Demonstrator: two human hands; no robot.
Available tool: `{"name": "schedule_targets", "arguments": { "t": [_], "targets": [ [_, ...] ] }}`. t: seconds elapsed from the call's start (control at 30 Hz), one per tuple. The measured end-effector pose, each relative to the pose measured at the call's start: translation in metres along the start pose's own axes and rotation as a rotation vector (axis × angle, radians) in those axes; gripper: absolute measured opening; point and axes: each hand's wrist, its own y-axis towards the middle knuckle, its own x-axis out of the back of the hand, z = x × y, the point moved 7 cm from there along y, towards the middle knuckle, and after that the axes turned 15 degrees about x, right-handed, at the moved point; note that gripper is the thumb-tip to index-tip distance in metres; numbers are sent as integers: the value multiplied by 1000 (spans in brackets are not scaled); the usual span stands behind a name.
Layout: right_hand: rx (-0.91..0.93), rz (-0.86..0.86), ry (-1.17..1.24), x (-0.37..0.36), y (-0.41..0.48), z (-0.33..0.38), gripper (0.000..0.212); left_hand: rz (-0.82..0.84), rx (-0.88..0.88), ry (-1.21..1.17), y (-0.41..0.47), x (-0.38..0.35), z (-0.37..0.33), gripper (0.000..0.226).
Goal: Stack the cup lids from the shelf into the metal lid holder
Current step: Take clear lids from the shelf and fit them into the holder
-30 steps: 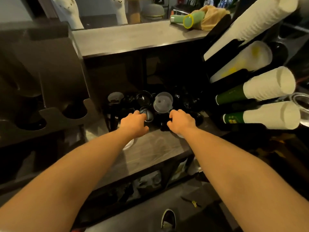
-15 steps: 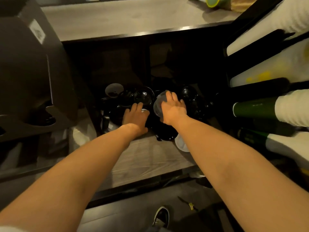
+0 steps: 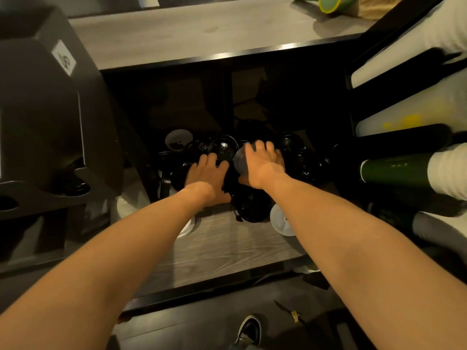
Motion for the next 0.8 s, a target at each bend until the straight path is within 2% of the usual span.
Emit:
{"name": "schedule_targets", "arguments": {
  "t": [0.2, 0.47, 0.6, 0.8],
  "targets": [
    [-26, -64, 207, 2, -7, 6, 95, -10, 17, -140, -9, 9, 19, 92],
    [-11, -182, 216, 13, -21, 32, 94, 93, 122, -345, -34, 12, 49, 108],
    [-31, -247, 267, 21, -40, 55, 92, 122, 110, -434, -58, 10, 69, 100],
    [-114, -123, 458, 19, -75, 100, 83, 157, 1, -631, -107, 26, 97, 83]
  ]
}}
